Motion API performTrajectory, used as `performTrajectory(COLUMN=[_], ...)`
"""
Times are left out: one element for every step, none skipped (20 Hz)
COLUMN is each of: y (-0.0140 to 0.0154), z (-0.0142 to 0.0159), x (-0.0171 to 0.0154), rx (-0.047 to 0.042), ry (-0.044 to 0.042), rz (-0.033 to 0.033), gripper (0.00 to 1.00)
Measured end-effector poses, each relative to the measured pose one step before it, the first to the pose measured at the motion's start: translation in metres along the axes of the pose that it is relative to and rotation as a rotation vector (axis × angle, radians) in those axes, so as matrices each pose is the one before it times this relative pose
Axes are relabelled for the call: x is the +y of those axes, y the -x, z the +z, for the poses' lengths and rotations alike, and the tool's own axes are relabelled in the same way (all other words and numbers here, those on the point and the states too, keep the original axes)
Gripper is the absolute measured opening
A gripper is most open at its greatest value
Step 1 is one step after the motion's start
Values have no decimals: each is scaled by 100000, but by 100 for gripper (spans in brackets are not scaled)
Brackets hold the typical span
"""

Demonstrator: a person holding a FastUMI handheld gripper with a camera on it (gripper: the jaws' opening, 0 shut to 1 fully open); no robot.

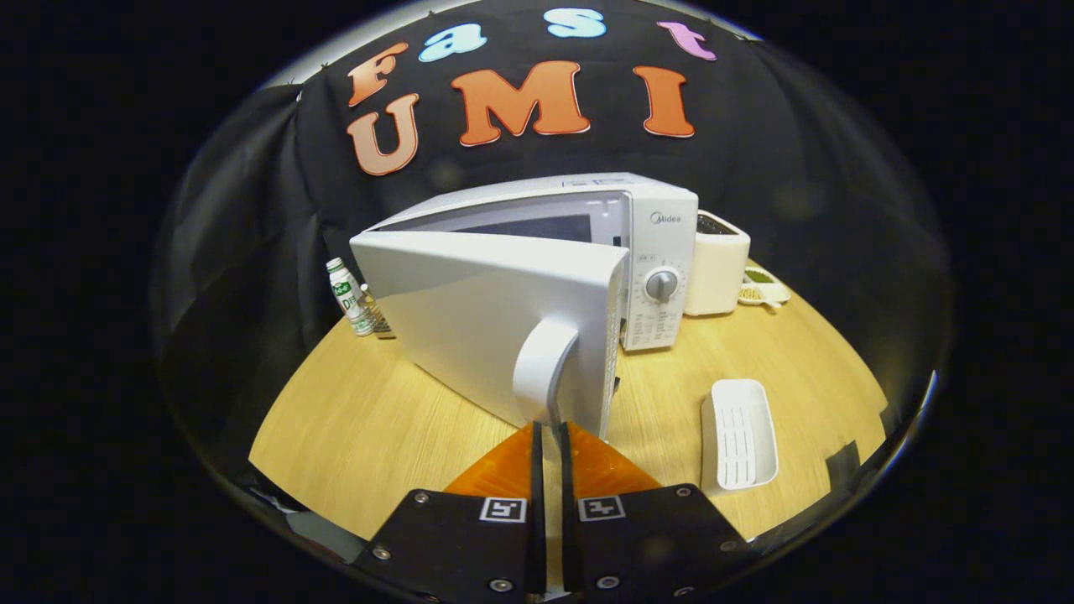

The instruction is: Open the microwave, put the food inside, and close the microwave door.

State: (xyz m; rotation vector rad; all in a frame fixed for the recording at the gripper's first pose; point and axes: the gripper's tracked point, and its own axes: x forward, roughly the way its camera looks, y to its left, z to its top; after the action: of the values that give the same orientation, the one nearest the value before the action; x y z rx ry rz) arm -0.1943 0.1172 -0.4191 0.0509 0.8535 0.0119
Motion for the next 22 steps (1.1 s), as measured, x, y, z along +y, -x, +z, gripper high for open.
performTrajectory(y=[-689, -734, -637, -603, -446, -492, -655, -663, -833, -115, -676, -646, -656, -460, -353, -321, -467, -370, -615, -557, -652, -482], z=[375, 483, 407, 482, 524, 594, 498, 311, 550, 1059, 390, 489, 713, 739, 1059, 845, 597, 495, 460, 425, 389, 312], x=[-669, -526, -404, -425, -228, -134, -241, -383, -364, -158, -100, -86, 447, 83, 369, 737, 413, 614, 504, 155, 137, 102], rx=[-763, -102, 373, -11, -555, -1038, -246, -45, -832, 202, 82, -212, -1364, -848, -2332, -1942, -910, -1141, -1070, -1425, -663, -715], ry=[-271, -883, -2283, -1539, -1307, -1097, 757, 2114, 1756, 733, -504, -1659, -2076, -499, -665, 19, 1952, 1630, 2765, 2942, 2441, 355], rz=[-2336, -1803, -725, -900, -210, -1048, -2075, -2202, -1872, -645, -851, -257, 2320, 55, 1536, 2253, 846, 2080, 1227, 248, 429, -176], gripper=[8, 9, 8, 8, 8, 8, 8, 8, 8, 8, 8, 8, 8, 8, 8, 8, 8, 8, 8, 8, 7, 6])
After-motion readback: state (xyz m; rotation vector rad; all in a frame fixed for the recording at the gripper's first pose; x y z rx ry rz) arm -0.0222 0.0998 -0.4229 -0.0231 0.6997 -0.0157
